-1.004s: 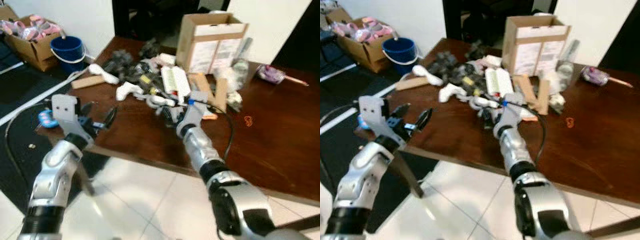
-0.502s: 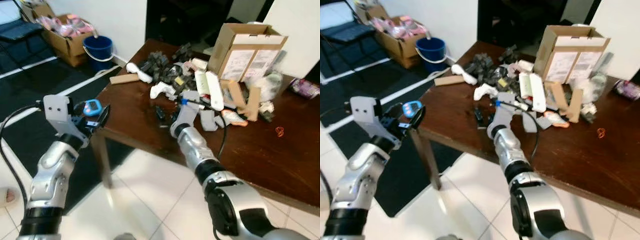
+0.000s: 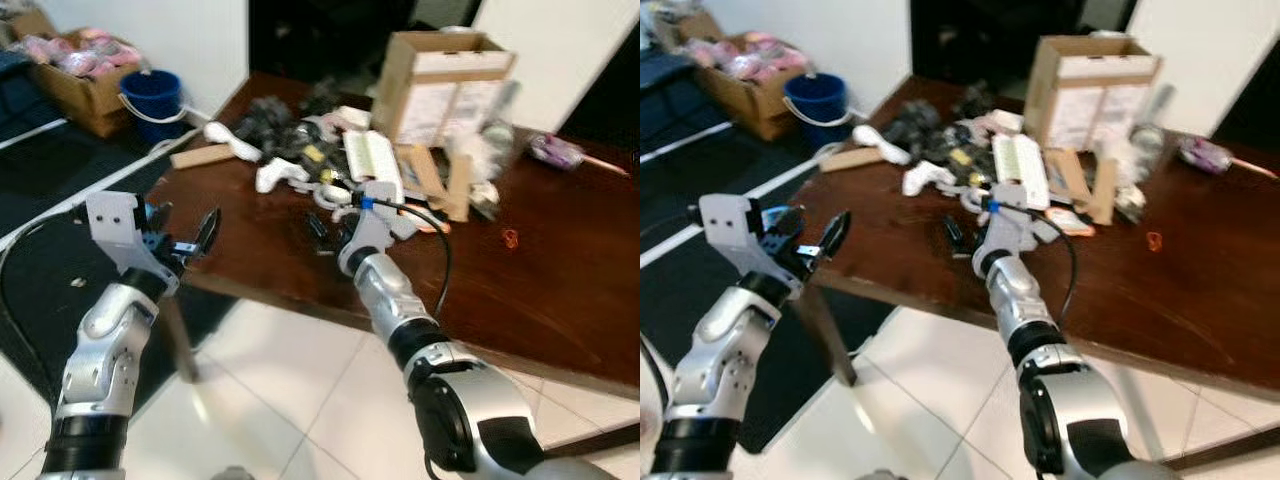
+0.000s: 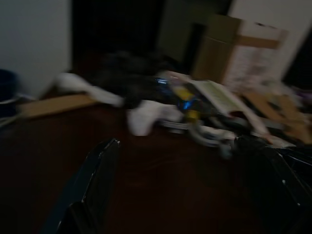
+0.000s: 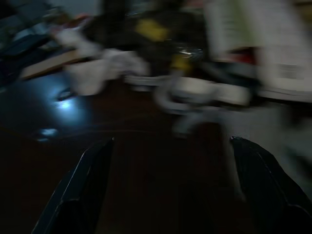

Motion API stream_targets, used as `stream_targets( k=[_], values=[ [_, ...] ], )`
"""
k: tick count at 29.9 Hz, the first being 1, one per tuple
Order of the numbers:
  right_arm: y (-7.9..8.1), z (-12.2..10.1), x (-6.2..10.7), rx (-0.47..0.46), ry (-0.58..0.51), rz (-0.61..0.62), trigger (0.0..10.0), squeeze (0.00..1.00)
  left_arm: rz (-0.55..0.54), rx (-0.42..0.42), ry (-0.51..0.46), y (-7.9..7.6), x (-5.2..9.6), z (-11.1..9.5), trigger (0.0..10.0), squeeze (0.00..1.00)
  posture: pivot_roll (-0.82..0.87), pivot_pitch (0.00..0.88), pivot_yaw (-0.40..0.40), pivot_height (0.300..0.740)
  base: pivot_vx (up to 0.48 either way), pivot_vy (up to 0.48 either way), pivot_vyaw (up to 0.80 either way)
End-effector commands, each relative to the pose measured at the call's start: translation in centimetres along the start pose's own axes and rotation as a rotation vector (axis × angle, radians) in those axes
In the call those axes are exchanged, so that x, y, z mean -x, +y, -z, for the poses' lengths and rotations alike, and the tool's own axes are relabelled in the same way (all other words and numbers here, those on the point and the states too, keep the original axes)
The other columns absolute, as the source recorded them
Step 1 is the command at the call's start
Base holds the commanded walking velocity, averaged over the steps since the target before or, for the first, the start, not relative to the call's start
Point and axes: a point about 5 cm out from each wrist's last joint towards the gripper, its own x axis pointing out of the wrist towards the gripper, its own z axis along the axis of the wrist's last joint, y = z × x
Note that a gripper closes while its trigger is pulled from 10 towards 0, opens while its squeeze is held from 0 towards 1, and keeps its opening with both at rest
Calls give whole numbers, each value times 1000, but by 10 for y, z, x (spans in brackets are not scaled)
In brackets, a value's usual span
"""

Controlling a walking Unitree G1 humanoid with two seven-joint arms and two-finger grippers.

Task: Picking trash to rubbish bin

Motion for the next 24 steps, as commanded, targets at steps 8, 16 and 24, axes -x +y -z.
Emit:
stream_targets(
  k=[8, 16, 24],
  values=[
    [-3, 1, 1, 4, 5, 4, 10000, 0, 5, -17, -3, -5, -2, 4, 10000, 0, 219, 111, -75, 740, 0, 0, -600],
    [3, 2, 0, 1, 5, -30, 10000, 0, -5, -36, -26, -1, -4, -4, 10000, 0, 230, 102, -81, 740, 0, -299, 0],
    [11, 5, 0, 11, 16, -68, 10000, 0, -49, -62, -37, 5, -2, -6, 10000, 0, 240, 105, -88, 740, 0, -59, 0]
  ],
)
